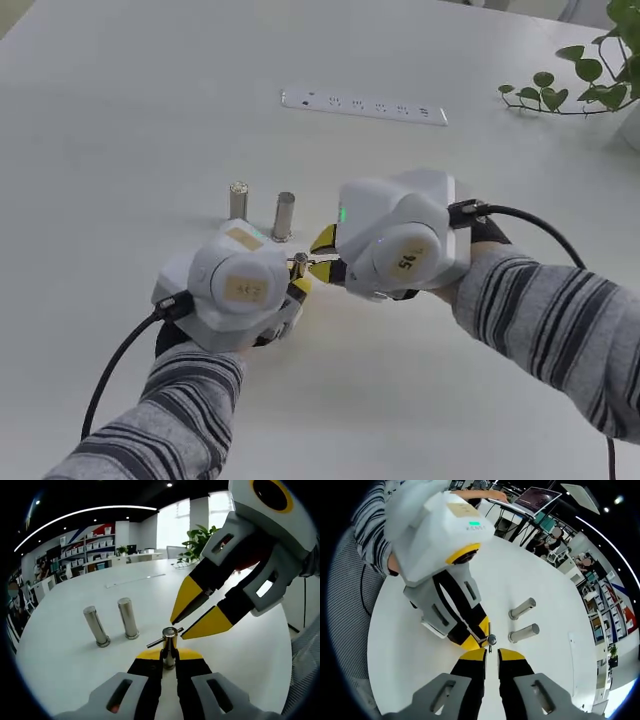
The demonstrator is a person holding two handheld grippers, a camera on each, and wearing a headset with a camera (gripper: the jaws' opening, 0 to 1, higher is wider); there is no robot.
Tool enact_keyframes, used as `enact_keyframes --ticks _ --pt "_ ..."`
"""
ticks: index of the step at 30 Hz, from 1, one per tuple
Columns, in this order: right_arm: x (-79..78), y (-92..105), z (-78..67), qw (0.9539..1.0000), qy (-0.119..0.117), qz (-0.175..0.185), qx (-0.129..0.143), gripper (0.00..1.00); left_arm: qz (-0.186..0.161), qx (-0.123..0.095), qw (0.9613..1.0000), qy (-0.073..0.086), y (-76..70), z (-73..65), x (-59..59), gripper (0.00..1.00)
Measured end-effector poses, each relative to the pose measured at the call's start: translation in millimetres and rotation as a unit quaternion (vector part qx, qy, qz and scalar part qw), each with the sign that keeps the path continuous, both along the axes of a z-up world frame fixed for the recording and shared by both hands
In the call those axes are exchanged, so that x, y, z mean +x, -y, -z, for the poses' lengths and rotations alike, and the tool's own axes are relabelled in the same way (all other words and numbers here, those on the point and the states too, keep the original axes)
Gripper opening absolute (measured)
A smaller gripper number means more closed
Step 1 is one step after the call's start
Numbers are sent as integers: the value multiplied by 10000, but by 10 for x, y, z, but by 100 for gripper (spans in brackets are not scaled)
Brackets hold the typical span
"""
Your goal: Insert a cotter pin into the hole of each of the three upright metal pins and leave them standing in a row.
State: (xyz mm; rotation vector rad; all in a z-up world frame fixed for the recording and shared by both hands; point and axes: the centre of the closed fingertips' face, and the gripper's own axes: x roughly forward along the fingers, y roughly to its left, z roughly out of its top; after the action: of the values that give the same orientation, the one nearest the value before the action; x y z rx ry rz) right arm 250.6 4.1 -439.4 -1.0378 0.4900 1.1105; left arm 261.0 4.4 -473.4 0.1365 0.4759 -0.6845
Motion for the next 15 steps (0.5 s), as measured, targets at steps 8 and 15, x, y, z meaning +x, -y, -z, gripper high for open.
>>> enact_keyframes --ticks 8,15 --pt "-18 21 9 10000 -71 40 45 0 2 14 10000 1 1 4 -4 5" --pt "-9 -27 5 9999 -63 25 89 0 -18 1 10000 -2 -2 5 -1 5"
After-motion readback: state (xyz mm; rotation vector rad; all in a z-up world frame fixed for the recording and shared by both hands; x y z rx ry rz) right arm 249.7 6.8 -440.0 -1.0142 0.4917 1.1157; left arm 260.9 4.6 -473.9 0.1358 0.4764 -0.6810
